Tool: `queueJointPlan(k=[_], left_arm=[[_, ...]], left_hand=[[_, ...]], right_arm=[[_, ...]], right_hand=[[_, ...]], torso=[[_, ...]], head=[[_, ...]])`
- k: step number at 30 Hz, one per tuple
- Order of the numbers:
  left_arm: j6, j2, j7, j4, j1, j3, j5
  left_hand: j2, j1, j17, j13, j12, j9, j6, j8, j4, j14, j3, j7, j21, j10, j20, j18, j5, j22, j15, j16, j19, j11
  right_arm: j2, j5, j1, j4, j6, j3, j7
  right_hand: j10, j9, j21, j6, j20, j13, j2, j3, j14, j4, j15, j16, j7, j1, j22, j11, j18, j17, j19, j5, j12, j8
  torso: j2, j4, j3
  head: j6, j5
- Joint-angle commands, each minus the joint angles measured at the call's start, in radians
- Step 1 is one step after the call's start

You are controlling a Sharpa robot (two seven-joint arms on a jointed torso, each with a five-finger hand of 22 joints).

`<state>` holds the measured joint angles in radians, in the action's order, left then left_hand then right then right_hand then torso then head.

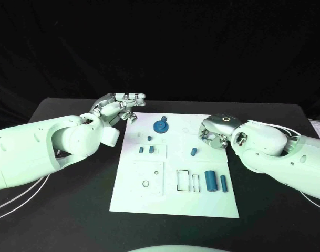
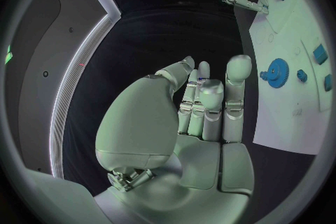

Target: Assemble the parts on the task board

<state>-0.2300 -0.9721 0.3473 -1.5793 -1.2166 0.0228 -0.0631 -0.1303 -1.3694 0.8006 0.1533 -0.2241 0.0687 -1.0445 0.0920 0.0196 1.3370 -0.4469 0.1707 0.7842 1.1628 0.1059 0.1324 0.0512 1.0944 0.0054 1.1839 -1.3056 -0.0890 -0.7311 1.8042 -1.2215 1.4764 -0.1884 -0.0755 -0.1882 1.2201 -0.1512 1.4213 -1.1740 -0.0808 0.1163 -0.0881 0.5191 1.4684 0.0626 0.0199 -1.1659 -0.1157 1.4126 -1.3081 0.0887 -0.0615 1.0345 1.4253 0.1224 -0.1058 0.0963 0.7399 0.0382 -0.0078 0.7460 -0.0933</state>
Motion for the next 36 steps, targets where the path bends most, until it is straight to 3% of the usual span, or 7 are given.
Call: queueJointPlan(k=[1, 13, 22, 28, 36], left_arm=[[0.024, 0.000, 0.002, -0.004, 0.000, -0.001, 0.005], [0.022, -0.001, -0.002, -0.005, 0.000, -0.001, 0.005], [0.021, 0.000, -0.006, -0.006, 0.000, -0.001, 0.005], [0.024, 0.002, -0.003, -0.008, 0.000, -0.001, 0.005], [0.027, 0.006, -0.001, -0.020, 0.000, -0.001, 0.002]], left_hand=[[0.004, 0.004, -0.002, 0.001, -0.006, 0.001, 0.000, 0.005, 0.001, -0.007, 0.006, -0.004, -0.007, -0.007, 0.001, 0.017, 0.002, -0.003, 0.001, -0.007, 0.009, 0.000], [0.004, 0.005, -0.006, 0.003, -0.011, 0.000, 0.007, 0.004, 0.000, -0.009, 0.014, -0.001, -0.012, -0.014, 0.002, 0.017, 0.002, -0.006, 0.002, -0.009, 0.010, -0.001], [0.006, 0.005, -0.008, 0.005, -0.015, -0.002, 0.016, 0.002, -0.001, -0.011, 0.022, 0.005, -0.018, -0.022, 0.003, 0.017, 0.002, -0.009, 0.004, -0.008, 0.011, -0.005], [0.007, 0.005, -0.009, 0.005, -0.016, -0.002, 0.018, 0.002, -0.001, -0.011, 0.023, 0.005, -0.018, -0.024, 0.004, 0.017, 0.002, -0.009, 0.005, -0.008, 0.010, -0.006], [0.007, 0.005, -0.009, 0.005, -0.016, -0.002, 0.018, 0.002, -0.001, -0.011, 0.023, 0.005, -0.018, -0.024, 0.004, 0.017, 0.002, -0.009, 0.005, -0.008, 0.010, -0.006]], right_arm=[[-0.008, 0.019, 0.001, 0.012, -0.067, 0.000, -0.017], [-0.068, -0.017, -0.004, 0.084, -0.102, 0.009, -0.019], [-0.091, -0.054, -0.007, 0.176, -0.140, 0.016, -0.007], [-0.066, -0.075, -0.006, 0.227, -0.151, 0.018, 0.009], [0.004, -0.103, 0.008, 0.255, -0.136, 0.018, 0.031]], right_hand=[[0.045, -0.001, 0.004, -0.003, 0.002, -0.001, 0.008, 0.013, 0.028, 0.004, 0.005, -0.005, -0.003, 0.016, -0.028, -0.036, 0.005, -0.002, 0.007, -0.007, 0.004, -0.004], [0.044, -0.002, 0.005, -0.001, 0.002, -0.002, 0.006, 0.019, 0.028, 0.007, 0.005, -0.006, -0.005, 0.015, -0.030, -0.034, 0.006, -0.002, 0.008, -0.009, 0.008, -0.006], [0.043, -0.003, 0.006, 0.001, 0.002, -0.003, 0.004, 0.024, 0.027, 0.010, 0.004, -0.008, -0.007, 0.014, -0.031, -0.033, 0.006, -0.001, 0.008, -0.007, 0.011, -0.008], [0.042, -0.003, 0.006, 0.002, 0.002, -0.003, 0.003, 0.027, 0.027, 0.012, 0.004, -0.009, -0.008, 0.014, -0.031, -0.032, 0.006, -0.001, 0.008, -0.006, 0.013, -0.009], [0.041, -0.003, 0.006, 0.003, 0.001, -0.004, 0.002, 0.032, 0.026, 0.015, 0.004, -0.008, -0.011, 0.015, -0.030, -0.030, 0.006, -0.002, 0.007, -0.004, 0.015, -0.011]], torso=[[0.000, -0.0006, -0.0004], [-0.001, -0.0001, -0.0004], [0.000, -0.0005, 0.0007], [-0.001, -0.0020, -0.0008], [-0.001, -0.0018, -0.0036]], head=[[-0.003, 0.003], [-0.002, 0.002], [-0.002, 0.001], [0.001, -0.004], [0.009, -0.019]])
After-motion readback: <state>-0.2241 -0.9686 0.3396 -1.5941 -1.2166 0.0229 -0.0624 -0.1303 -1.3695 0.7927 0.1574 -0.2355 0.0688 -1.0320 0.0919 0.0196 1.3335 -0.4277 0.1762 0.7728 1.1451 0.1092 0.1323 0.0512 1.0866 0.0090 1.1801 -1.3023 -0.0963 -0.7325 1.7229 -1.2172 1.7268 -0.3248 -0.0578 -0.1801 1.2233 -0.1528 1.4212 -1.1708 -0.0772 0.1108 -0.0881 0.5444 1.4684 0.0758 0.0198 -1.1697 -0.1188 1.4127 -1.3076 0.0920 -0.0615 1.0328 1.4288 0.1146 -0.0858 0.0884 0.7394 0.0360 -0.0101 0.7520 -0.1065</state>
